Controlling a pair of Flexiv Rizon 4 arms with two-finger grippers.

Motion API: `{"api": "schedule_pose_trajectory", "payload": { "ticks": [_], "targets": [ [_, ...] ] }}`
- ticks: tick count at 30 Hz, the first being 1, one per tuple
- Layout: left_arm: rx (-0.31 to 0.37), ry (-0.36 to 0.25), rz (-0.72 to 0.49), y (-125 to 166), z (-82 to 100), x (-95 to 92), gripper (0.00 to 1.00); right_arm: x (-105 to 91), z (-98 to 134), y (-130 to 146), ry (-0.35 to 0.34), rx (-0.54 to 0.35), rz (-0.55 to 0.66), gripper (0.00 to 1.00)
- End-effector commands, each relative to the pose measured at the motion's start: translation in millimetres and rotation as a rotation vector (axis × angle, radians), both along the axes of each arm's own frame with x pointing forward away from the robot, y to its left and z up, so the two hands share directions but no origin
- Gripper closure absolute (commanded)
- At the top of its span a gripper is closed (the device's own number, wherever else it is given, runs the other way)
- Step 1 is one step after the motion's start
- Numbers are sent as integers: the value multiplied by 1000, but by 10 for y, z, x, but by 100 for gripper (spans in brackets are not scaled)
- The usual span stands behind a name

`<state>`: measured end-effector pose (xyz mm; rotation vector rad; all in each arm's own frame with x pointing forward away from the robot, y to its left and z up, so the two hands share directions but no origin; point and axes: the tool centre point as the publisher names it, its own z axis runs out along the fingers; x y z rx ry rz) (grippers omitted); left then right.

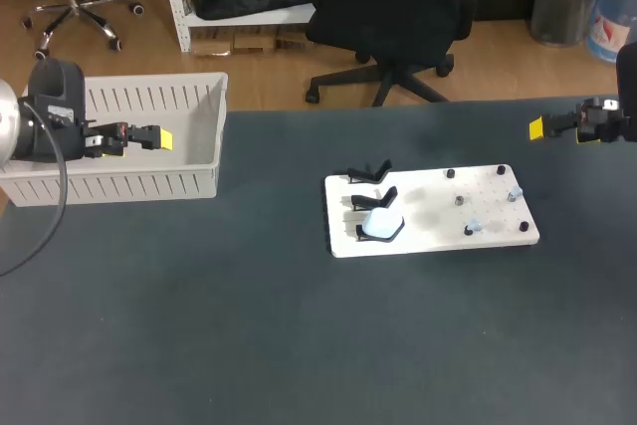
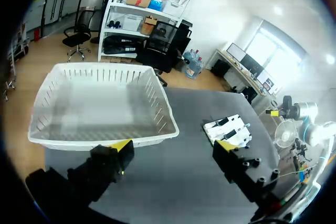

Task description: Pick up each earbud case from the left stands, insert the matching earbuds, close the lid, and place the case in the box.

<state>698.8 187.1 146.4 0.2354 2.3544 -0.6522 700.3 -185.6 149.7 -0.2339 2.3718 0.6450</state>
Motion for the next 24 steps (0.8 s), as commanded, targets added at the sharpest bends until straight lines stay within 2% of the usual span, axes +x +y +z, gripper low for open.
{"api": "schedule_pose_trajectory", "payload": {
  "ticks": [1, 5, 8, 12, 15, 19, 20, 24],
  "targets": [
    [12, 11, 6, -20, 24, 8, 0, 3, 1, -8, 1, 0, 2, 0],
    [22, 10, 5, -35, 12, 36, 0, 3, 1, -8, 1, 0, 2, 0],
    [50, -37, -37, -98, 35, 92, 0, 3, 1, -8, 1, 0, 2, 0],
    [64, -127, -156, -258, 137, 164, 0, 3, 1, -8, 1, 0, 2, 0],
    [63, -215, -310, -448, 205, 199, 0, 3, 1, -8, 1, 0, 2, 0],
    [77, -286, -451, -664, 231, 233, 0, 3, 1, -8, 1, 0, 2, 0],
    [79, -300, -485, -713, 238, 231, 0, 3, 1, -8, 1, 0, 2, 0],
    [101, -421, -633, -950, 280, 158, 0, 3, 1, -8, 1, 0, 2, 0]
  ]
}}
